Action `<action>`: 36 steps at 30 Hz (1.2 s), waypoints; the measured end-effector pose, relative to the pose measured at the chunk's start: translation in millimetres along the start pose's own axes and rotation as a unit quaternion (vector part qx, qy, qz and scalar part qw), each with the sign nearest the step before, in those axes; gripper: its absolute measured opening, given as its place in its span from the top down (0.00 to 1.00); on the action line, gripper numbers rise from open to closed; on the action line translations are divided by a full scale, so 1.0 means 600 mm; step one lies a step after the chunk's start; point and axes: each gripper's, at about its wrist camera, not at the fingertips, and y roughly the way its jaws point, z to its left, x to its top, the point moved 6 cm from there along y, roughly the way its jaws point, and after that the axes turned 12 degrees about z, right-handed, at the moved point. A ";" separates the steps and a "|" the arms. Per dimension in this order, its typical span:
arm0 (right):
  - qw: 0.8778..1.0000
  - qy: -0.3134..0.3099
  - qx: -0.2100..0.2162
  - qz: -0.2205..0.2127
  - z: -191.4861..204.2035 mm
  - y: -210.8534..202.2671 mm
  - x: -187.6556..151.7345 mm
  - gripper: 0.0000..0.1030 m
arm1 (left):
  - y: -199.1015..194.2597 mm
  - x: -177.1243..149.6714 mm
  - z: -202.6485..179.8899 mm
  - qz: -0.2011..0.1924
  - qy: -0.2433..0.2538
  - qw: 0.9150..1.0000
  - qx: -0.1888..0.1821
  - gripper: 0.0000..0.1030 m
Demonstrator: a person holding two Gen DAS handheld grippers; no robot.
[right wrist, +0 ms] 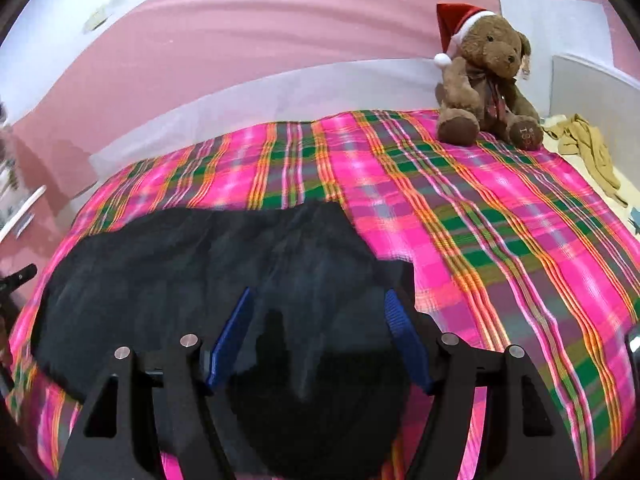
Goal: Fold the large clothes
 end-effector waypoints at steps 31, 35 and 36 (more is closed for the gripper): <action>0.989 0.091 0.070 0.091 -0.089 0.115 -0.041 0.25 | 0.129 -0.027 0.035 0.074 -0.025 0.997 -0.010 0.63; 0.986 0.100 0.086 0.100 -0.093 0.116 -0.040 0.25 | 0.123 -0.020 0.043 0.083 -0.035 0.996 -0.030 0.63; 0.985 0.102 0.092 0.103 -0.094 0.114 -0.044 0.25 | 0.120 -0.021 0.046 0.083 -0.040 0.995 -0.037 0.61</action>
